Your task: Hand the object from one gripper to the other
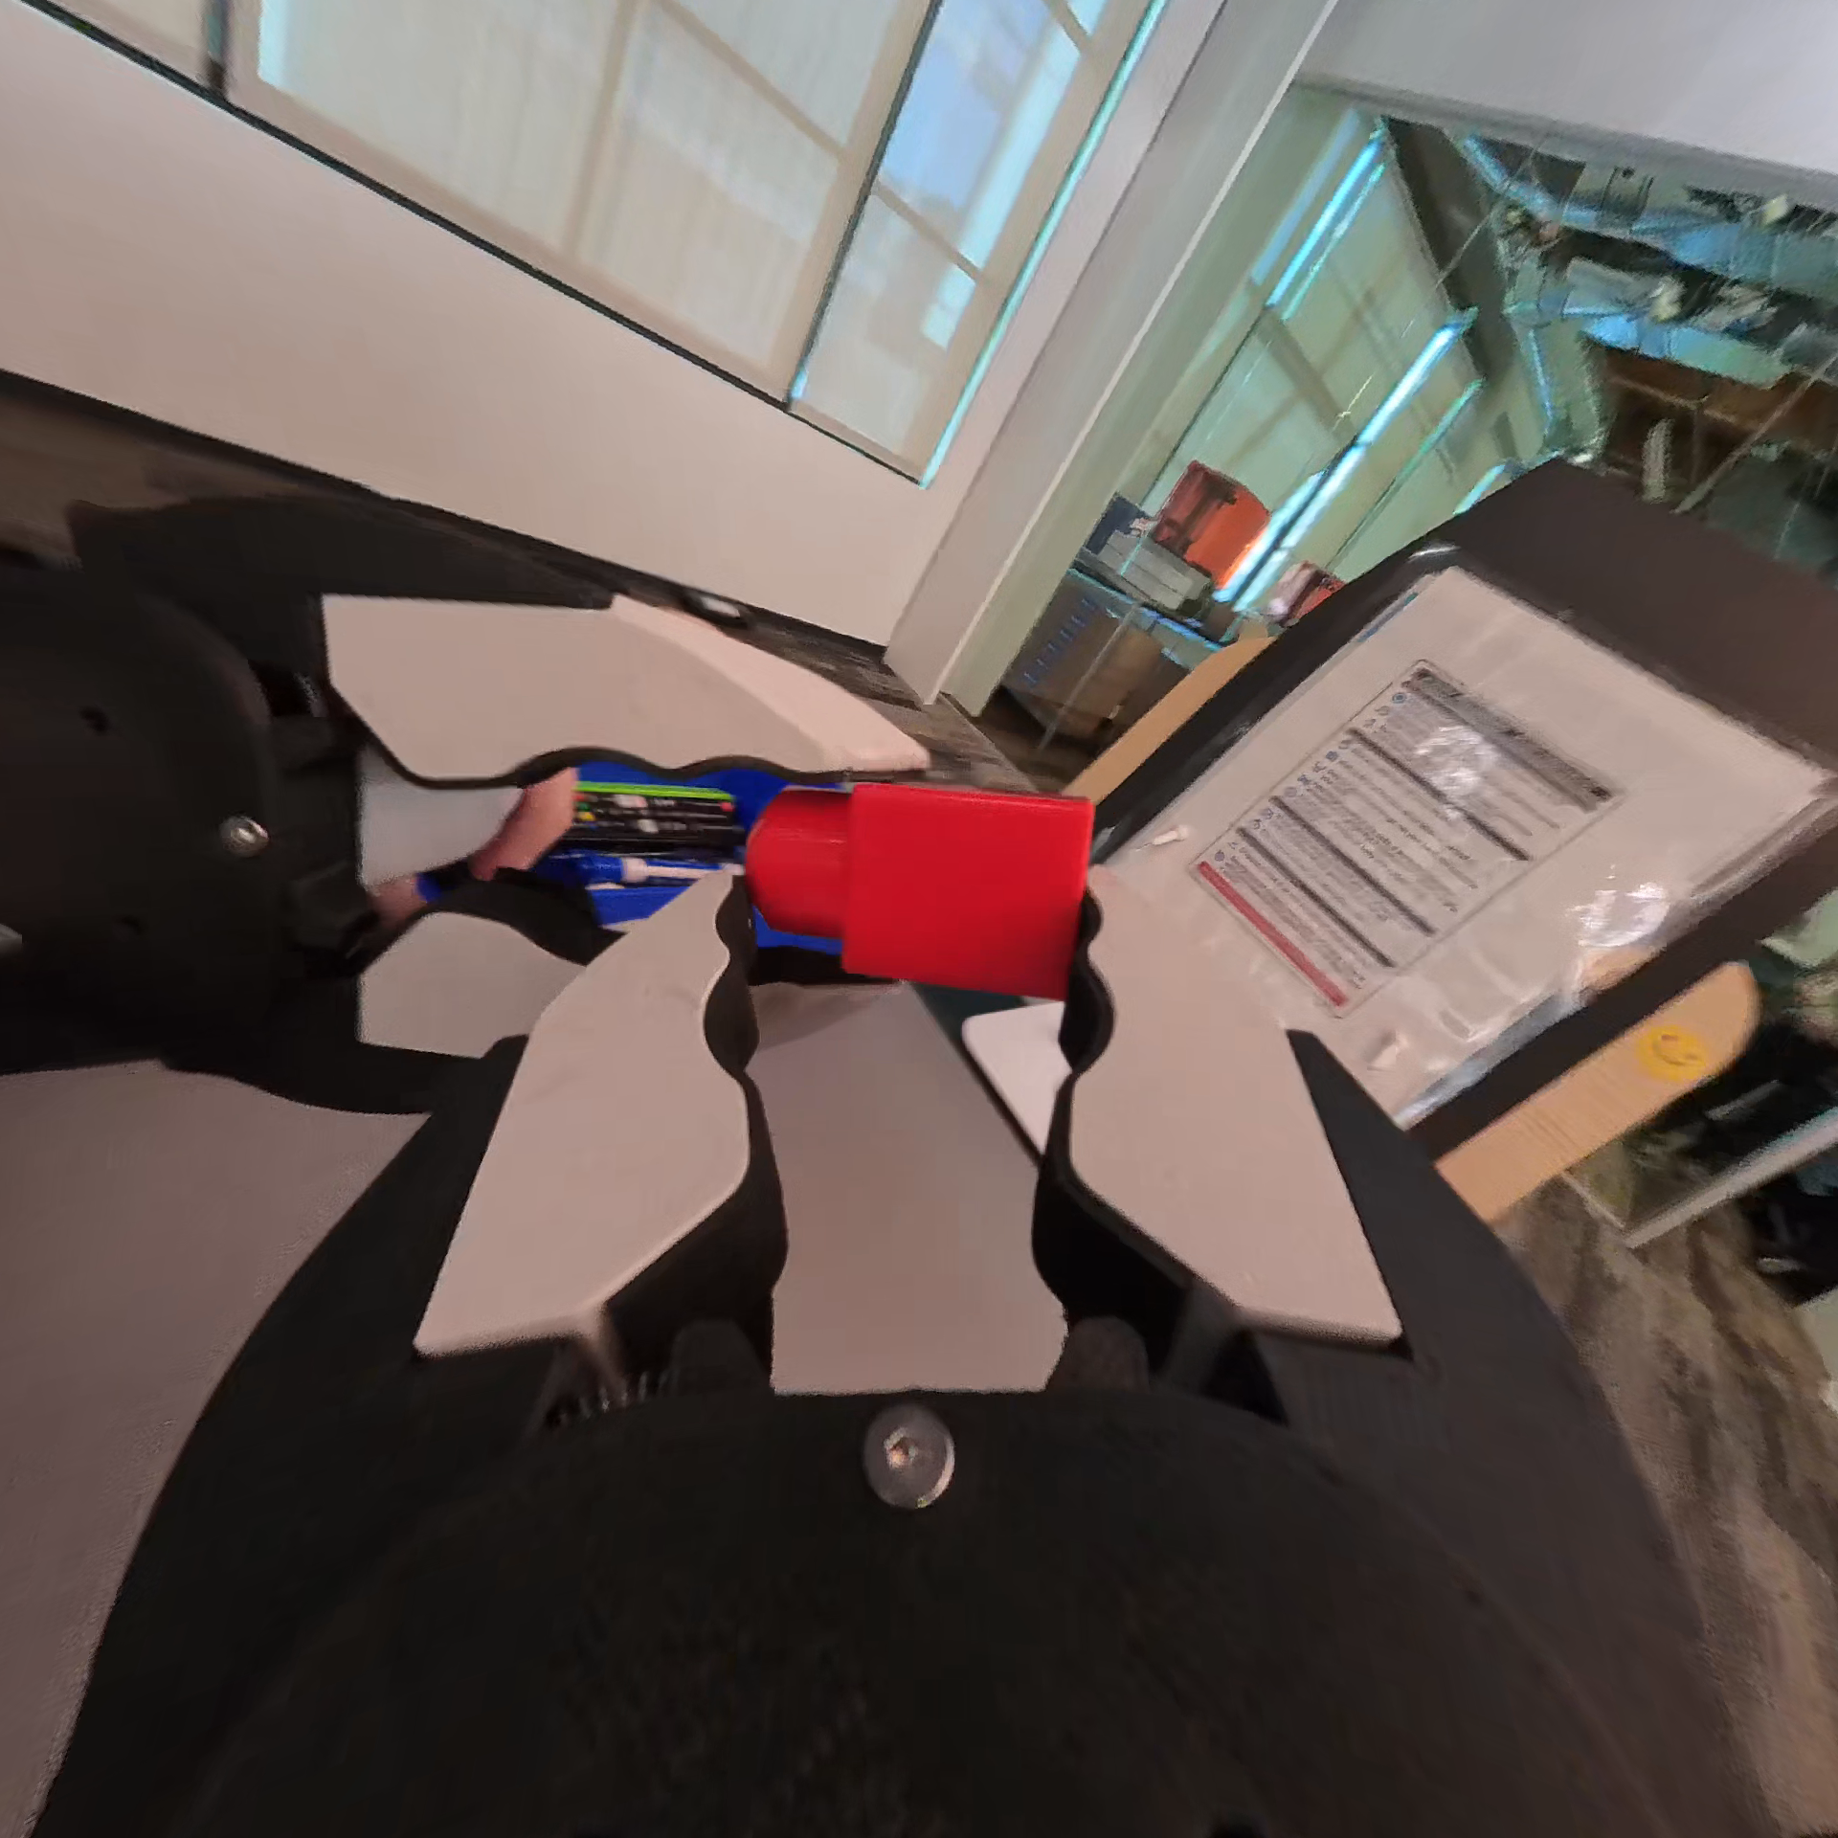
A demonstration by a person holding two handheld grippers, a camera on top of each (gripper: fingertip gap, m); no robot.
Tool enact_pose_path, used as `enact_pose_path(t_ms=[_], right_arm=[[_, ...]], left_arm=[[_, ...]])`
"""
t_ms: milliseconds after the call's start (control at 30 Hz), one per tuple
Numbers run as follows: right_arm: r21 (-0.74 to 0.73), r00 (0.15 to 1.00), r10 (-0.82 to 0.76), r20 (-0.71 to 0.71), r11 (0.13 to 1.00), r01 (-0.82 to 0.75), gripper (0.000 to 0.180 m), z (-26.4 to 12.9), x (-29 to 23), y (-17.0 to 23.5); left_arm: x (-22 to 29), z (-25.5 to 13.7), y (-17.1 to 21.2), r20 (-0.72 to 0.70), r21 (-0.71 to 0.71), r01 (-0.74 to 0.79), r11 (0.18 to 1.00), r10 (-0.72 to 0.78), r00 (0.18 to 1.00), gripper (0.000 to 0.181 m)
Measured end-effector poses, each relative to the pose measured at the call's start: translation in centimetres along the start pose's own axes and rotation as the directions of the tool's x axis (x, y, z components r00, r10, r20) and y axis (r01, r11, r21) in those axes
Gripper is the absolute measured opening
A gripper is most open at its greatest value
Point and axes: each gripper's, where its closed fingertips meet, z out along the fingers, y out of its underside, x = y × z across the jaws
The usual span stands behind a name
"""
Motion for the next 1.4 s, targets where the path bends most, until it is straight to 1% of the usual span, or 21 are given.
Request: enact_pose_path(t_ms=[33,100,167,267,333,367,467,567,667,700,733,800,867,900,933,967,1033,1067,1133,1267,1400], right_arm=[[0.004,0.998,-0.039,-0.04,0.999,0.039,0.061,-0.2,0.7,0.1],[0.03,0.985,-0.155,-0.077,0.987,0.158,0.061,-0.6,1.6,0.1],[0.016,0.955,-0.26,-0.144,0.964,0.265,0.061,-1.2,2.9,0.5],[0.047,0.879,-0.459,-0.125,0.883,0.468,0.061,-1.8,1.8,0.3],[0.019,0.797,-0.59,-0.127,0.802,0.597,0.061,-1.8,0.7,0.2],[-0.004,0.753,-0.645,-0.135,0.76,0.65,0.061,-1.7,0.3,0.2],[-0.042,0.632,-0.768,-0.105,0.638,0.769,0.061,-1.0,-1.5,0.7],[-0.097,0.532,-0.841,-0.1,0.54,0.836,0.061,-0.5,-1.9,1.3],[-0.095,0.496,-0.858,-0.132,0.509,0.855,0.061,-0.4,-1.7,1.3],[-0.065,0.516,-0.841,-0.163,0.532,0.845,0.063,-0.5,-1.5,0.9],[-0.016,0.572,-0.797,-0.191,0.586,0.81,0.064,-0.7,-1.3,0.4],[0.141,0.767,-0.614,-0.189,0.756,0.64,0.061,-1.5,-0.7,-0.8],[0.391,0.969,-0.247,0.008,0.892,0.225,0.058,-2.7,-0.7,-2.3],[0.477,0.979,-0.019,0.203,0.875,-0.082,0.056,-3.4,-0.7,-3.1],[0.489,0.887,0.197,0.418,0.774,-0.402,0.054,-4.0,-0.2,-4.0],[0.422,0.717,0.344,0.606,0.625,-0.657,0.056,-4.3,0.5,-4.6],[0.227,0.399,0.468,0.789,0.381,-0.896,0.057,-3.9,1.5,-4.5],[0.171,0.312,0.489,0.814,0.311,-0.935,0.056,-3.5,1.7,-4.1],[0.162,0.289,0.491,0.822,0.284,-0.945,0.056,-2.9,1.0,-3.7],[0.12,0.317,0.518,0.794,0.378,-0.918,0.055,-1.4,-1.8,-3.8],[0.111,0.336,0.559,0.758,0.398,-0.911,0.037,-0.7,-2.6,-3.6]], left_arm=[[0.1,0.1,0.2,-0.033,-0.013,0.044,0.999,-0.044,0.998,0.037],[0.5,0.0,0.6,-0.144,-0.039,0.16,0.986,-0.164,0.976,0.045],[0.9,-0.3,1.1,-0.281,-0.105,0.332,0.937,-0.348,0.894,0.047],[0.5,-1.2,0.3,-0.447,-0.202,0.64,0.741,-0.652,0.613,0.061],[0.0,-1.7,-0.7,-0.51,-0.24,0.764,0.599,-0.748,0.426,0.065],[-0.1,-1.8,-0.9,-0.518,-0.255,0.786,0.563,-0.766,0.38,0.066],[0.6,-1.7,-0.9,-0.519,-0.283,0.775,0.565,-0.77,0.372,0.066],[1.8,-1.6,-0.5,-0.515,-0.315,0.739,0.596,-0.761,0.395,0.053],[1.8,-1.4,-0.6,-0.522,-0.274,0.738,0.616,-0.74,0.424,0.04],[1.4,-1.4,-0.8,-0.521,-0.256,0.749,0.611,-0.74,0.425,0.036],[0.8,-1.3,-0.9,-0.516,-0.23,0.77,0.595,-0.745,0.422,0.036],[-1.2,-1.2,-1.0,-0.491,-0.149,0.838,0.524,-0.775,0.398,0.036],[-3.9,-1.8,-1.7,-0.527,-0.007,0.926,0.376,-0.789,0.317,0.036],[-5.3,-2.2,-1.7,-0.541,0.045,0.961,0.273,-0.802,0.253,0.036],[-6.2,-2.3,-1.4,-0.552,0.057,0.985,0.161,-0.817,0.166,0.036],[-6.6,-2.4,-1.3,-0.587,0.038,0.998,0.054,-0.807,0.066,0.035],[-6.7,-2.5,-1.4,-0.638,-0.017,0.995,-0.099,-0.765,-0.087,0.035],[-6.7,-2.5,-1.3,-0.649,-0.018,0.988,-0.151,-0.75,-0.126,0.036],[-6.4,-2.3,-1.1,-0.648,-0.02,0.976,-0.216,-0.74,-0.177,0.036],[-5.7,-2.0,-1.0,-0.638,-0.044,0.965,-0.26,-0.736,-0.227,0.036],[-5.2,-1.9,-1.4,-0.641,-0.061,0.963,-0.263,-0.729,-0.239,0.035]])
